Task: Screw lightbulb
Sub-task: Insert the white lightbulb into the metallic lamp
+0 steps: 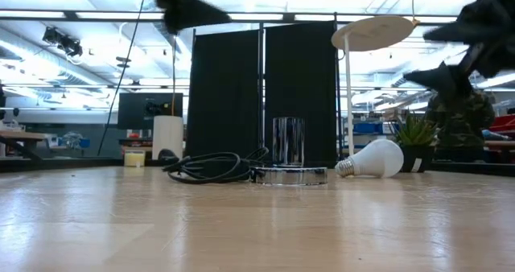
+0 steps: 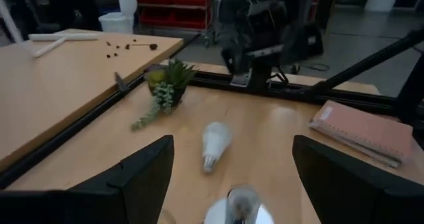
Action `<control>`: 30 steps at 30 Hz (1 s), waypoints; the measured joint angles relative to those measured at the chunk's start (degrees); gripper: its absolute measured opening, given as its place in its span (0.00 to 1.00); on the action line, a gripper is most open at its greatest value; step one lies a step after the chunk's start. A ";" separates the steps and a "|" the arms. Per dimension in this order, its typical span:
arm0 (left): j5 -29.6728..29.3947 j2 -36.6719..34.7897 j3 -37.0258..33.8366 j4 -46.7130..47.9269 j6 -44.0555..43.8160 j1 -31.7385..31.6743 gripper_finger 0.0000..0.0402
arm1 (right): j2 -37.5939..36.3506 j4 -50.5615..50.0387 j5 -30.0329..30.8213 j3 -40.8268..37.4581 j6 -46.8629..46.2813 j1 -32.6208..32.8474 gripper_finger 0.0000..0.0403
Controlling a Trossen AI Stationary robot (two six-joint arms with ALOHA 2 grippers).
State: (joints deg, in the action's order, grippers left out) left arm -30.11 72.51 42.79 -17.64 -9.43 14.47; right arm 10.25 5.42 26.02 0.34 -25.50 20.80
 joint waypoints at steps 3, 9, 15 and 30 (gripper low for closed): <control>2.71 6.64 7.02 5.74 -1.14 -2.26 0.78 | 2.82 -3.91 0.57 0.92 0.15 -0.10 0.92; 10.36 17.40 17.60 9.72 -4.21 -7.14 0.78 | 9.36 -15.56 5.14 5.57 -1.75 -3.59 0.92; 17.01 26.55 25.93 13.19 -1.43 -10.66 0.78 | 16.86 -16.10 1.19 6.05 -1.10 -9.74 0.92; 23.78 34.87 34.78 21.32 3.21 -14.73 0.77 | 31.76 -1.00 -12.68 6.10 8.69 -21.88 0.92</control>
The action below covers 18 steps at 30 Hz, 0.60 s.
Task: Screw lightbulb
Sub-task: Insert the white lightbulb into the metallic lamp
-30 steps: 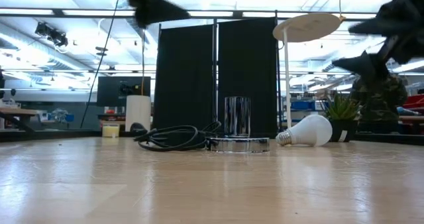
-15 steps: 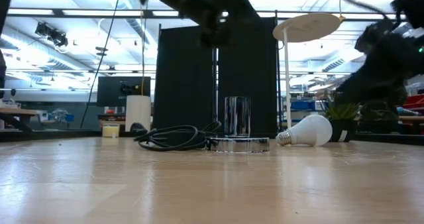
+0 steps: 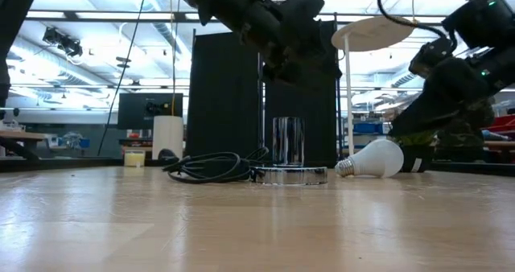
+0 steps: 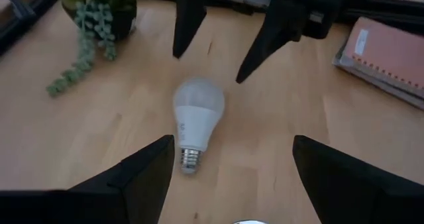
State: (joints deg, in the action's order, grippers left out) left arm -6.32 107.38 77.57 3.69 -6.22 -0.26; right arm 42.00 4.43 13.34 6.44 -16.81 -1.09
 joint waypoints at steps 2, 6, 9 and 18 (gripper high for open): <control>-1.58 -0.03 0.03 1.48 1.70 0.52 0.75 | 2.51 1.33 -1.30 0.00 0.70 -0.43 0.92; -0.99 -0.03 -0.01 4.25 2.71 1.08 0.73 | 8.39 5.71 -4.60 0.00 1.89 -0.20 0.92; -0.51 -0.03 -0.01 6.78 2.79 2.28 0.72 | 12.29 8.09 -7.36 0.00 1.86 1.39 0.92; -10.83 0.58 -0.02 8.12 6.18 9.21 0.72 | 20.35 16.72 -7.30 0.00 0.33 10.29 0.92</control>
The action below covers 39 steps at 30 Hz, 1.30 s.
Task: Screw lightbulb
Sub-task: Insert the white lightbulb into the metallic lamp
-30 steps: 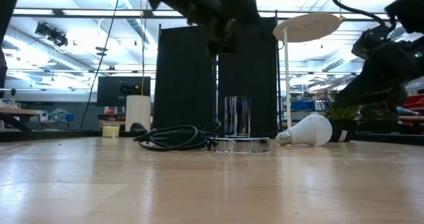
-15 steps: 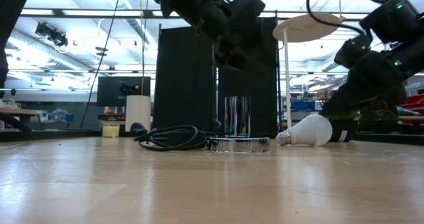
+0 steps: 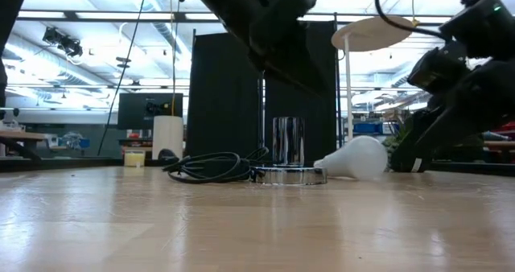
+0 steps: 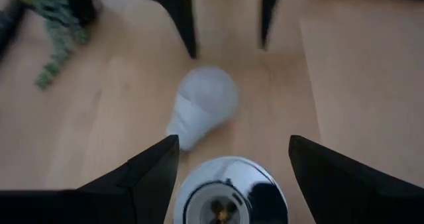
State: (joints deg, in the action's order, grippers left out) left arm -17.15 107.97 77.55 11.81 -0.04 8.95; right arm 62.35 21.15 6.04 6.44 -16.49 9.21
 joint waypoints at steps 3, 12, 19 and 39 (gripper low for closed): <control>-0.83 0.95 0.39 0.81 1.36 0.46 0.72 | 2.25 1.06 4.31 0.45 -0.38 1.82 0.92; -1.40 11.98 18.51 18.08 6.91 1.29 0.76 | 12.04 -2.01 7.92 7.45 -3.47 3.94 0.92; -0.43 18.84 28.12 26.43 10.60 1.87 0.76 | 17.48 1.46 7.25 10.25 -4.78 5.94 0.92; -9.28 20.01 28.95 24.35 -3.28 5.93 0.76 | 15.15 -1.03 12.31 10.34 -1.64 9.95 0.92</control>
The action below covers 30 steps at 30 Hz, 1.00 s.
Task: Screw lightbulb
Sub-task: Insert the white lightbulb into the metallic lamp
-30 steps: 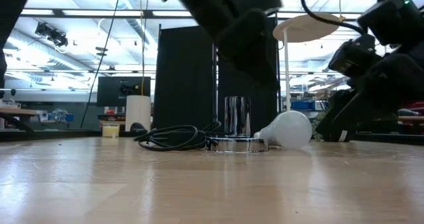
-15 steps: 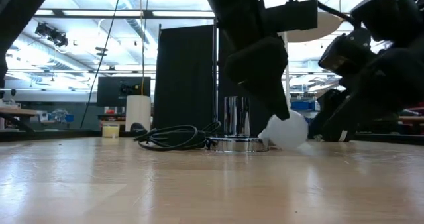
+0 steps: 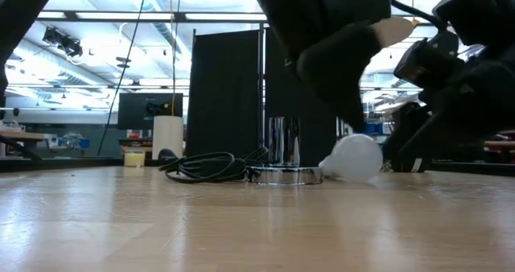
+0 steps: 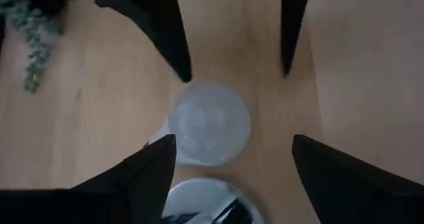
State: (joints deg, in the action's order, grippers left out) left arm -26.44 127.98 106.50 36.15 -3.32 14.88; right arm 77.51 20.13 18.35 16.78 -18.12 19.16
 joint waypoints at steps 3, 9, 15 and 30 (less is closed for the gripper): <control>-1.18 0.64 0.04 -3.23 -5.26 1.81 0.76 | -0.75 -0.65 1.03 0.00 2.10 -0.63 0.92; -5.05 2.83 -0.19 -4.55 -8.59 6.06 0.73 | 0.15 0.73 -5.84 -0.02 5.39 -2.79 0.92; -8.38 3.08 -0.09 1.55 -19.08 9.22 0.71 | 0.90 1.92 -9.61 0.02 6.89 -0.72 0.92; -13.06 2.77 -9.92 6.11 -42.35 11.91 0.70 | 1.15 0.01 -11.49 3.50 16.14 -9.64 0.92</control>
State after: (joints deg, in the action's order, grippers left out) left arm -39.50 130.76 96.58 42.27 -45.68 26.79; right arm 78.65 20.14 6.86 20.28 -1.98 9.52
